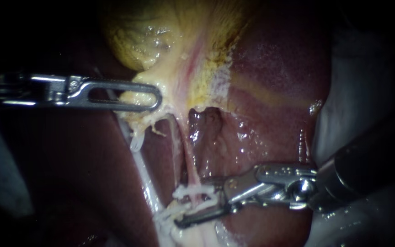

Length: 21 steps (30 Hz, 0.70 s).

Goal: Clipping second clip right tube

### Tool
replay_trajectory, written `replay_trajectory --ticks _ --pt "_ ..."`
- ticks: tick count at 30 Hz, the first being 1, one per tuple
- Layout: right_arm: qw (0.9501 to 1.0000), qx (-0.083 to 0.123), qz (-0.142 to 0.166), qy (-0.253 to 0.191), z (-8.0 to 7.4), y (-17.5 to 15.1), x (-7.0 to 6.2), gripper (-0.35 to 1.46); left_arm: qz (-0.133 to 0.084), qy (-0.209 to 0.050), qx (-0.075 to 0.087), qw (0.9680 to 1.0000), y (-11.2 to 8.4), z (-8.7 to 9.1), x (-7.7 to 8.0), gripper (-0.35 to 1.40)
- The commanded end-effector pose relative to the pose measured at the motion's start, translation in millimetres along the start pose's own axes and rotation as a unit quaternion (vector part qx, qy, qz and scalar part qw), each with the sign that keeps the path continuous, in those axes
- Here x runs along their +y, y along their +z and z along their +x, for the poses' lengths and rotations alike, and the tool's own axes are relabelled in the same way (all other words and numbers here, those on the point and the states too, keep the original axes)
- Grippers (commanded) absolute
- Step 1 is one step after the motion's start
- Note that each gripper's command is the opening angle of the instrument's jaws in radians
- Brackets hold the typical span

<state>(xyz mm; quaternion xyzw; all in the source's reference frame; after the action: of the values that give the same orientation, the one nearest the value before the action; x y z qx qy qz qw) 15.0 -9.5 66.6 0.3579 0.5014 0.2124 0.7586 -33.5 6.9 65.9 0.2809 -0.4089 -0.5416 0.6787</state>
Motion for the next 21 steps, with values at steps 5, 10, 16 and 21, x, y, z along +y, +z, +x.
replay_trajectory --ticks 5,10,16,21 --pt "1.0 0.001 -0.003 -0.005 0.9 -0.9 0.1 0.5 0.001 0.0 0.001 1.0 0.0 0.0 0.0 -0.35" --pt "0.9999 0.007 -0.005 -0.009 1.9 -2.0 0.1 0.5 0.001 0.0 0.001 1.0 0.0 0.0 0.0 -0.35" --pt "0.9999 0.009 -0.007 -0.01 2.3 -2.2 0.2 0.5 0.001 0.0 0.001 1.0 0.0 0.0 0.0 -0.35" --pt "0.9999 0.011 -0.007 -0.009 2.6 -2.2 0.2 0.5 0.001 0.0 0.001 1.0 0.0 0.0 0.0 -0.35"
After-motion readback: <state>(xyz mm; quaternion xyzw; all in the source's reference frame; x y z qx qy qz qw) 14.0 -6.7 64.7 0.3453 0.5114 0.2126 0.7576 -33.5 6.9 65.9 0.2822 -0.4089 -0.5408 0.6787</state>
